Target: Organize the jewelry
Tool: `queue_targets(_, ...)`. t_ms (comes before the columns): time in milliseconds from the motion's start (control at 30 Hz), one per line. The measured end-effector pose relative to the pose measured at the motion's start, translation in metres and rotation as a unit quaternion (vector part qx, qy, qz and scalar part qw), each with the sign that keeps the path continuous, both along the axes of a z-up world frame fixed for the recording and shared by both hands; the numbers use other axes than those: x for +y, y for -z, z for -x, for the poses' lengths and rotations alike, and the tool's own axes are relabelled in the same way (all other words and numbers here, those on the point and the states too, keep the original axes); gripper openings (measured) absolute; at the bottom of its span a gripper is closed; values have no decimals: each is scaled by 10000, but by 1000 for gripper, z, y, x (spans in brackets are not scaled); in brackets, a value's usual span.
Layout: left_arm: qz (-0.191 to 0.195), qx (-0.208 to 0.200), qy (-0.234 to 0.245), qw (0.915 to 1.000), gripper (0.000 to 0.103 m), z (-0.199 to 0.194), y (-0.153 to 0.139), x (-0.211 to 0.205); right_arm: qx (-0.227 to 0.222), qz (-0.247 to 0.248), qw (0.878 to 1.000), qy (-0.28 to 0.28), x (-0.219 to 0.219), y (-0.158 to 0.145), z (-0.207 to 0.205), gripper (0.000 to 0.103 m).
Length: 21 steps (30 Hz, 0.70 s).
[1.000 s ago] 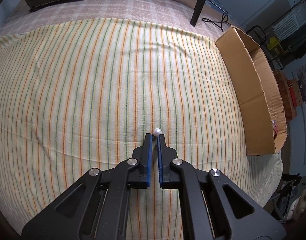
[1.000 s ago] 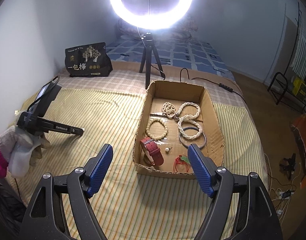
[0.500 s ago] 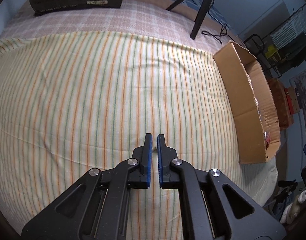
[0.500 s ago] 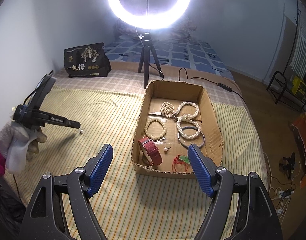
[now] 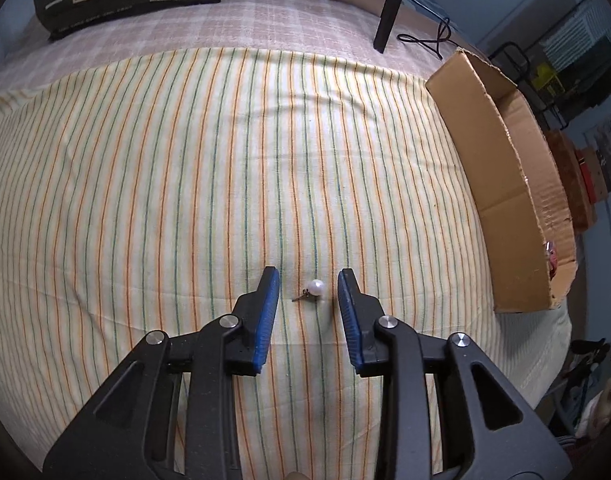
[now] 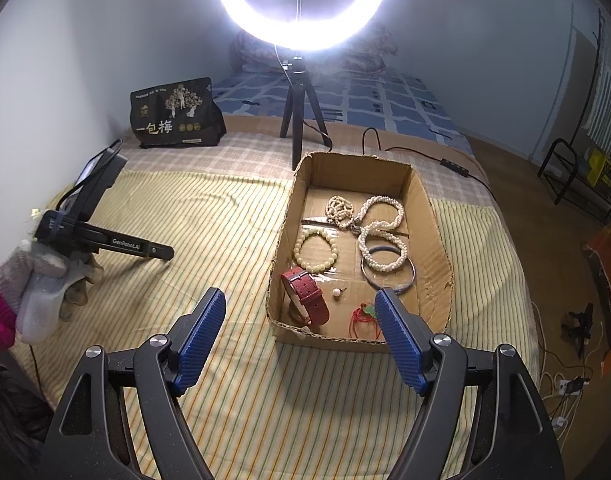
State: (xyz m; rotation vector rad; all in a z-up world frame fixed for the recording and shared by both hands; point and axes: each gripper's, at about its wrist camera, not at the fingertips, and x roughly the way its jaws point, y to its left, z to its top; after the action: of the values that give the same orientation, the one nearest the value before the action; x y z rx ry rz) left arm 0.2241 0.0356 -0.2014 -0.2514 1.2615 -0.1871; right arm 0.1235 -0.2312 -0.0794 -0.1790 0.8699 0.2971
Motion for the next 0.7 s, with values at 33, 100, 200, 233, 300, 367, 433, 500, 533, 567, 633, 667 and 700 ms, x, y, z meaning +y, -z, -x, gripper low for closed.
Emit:
queue_targets(33, -60, -50, 38, 10000, 30, -2, 2, -4, 9, 3, 10000, 2, 0, 1, 0, 77)
queue_targets(100, -243, -114, 155, 9995, 30, -4, 3, -12, 32, 0, 10000, 1, 1, 2, 0, 77)
queue_targets(200, -496, -214, 321, 9980, 29, -2, 4, -20, 57, 18, 10000, -1, 1, 3, -1, 77)
queue_targets(233, -581, -246, 382, 9973, 27, -1, 4, -23, 60, 24, 10000, 4, 1, 3, -1, 77)
queue_targets(300, -662, -263, 430, 9965, 17, -1, 5, -26, 73, 13, 10000, 20, 1, 3, -1, 77)
queue_targets(367, -700, -299, 452, 9961, 10, 0, 5, -28, 108, -36, 9999, 42, 0, 3, -3, 77)
queue_targets(433, -706, -317, 465, 9959, 9, 0, 5, -26, 142, -81, 9998, 71, -2, 4, -4, 77)
queue_targets(500, -672, -321, 453, 9962, 9, -1, 6, -26, 136, -69, 9998, 95, -3, 4, -4, 77)
queue_targets(533, -618, -322, 422, 9967, 9, -1, 4, -25, 127, -59, 9998, 104, -4, 4, -4, 77)
queue_targets(567, -563, -332, 410, 9970, 9, -2, 3, -24, 122, -54, 9998, 113, -4, 3, -4, 77)
queue_targets(633, -497, -365, 384, 9974, 9, 1, -3, -19, 111, -61, 9998, 139, -6, 2, -3, 77)
queue_targets(667, -469, -395, 371, 9974, 9, 3, -7, -17, 105, -62, 9998, 152, -6, 2, -3, 77)
queue_targets(700, -435, -421, 358, 9975, 9, 4, -10, -16, 93, -62, 9998, 172, -7, 2, -3, 77)
